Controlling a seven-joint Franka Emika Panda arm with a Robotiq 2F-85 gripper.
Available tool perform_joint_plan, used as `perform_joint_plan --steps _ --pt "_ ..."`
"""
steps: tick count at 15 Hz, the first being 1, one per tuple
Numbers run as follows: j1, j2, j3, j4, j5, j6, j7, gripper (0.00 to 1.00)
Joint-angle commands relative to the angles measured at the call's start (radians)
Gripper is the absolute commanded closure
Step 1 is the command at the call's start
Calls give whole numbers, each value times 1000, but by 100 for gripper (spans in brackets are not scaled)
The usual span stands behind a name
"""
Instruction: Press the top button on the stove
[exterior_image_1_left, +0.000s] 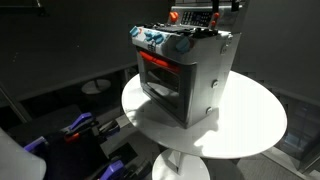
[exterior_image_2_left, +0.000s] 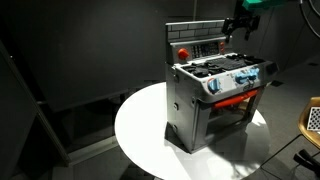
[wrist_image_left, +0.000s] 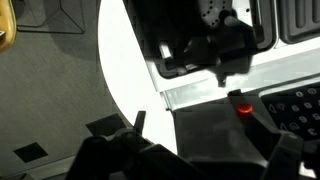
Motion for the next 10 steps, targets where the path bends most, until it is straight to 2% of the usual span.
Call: perform_joint_plan --steps 1,6,10 --pt "-10 -70 6 -38 24 -92 -67 0" --pt "-9 -149 14 -81 22 -242 -140 0" --pt "-9 -264 27 -191 23 -265 -224 0"
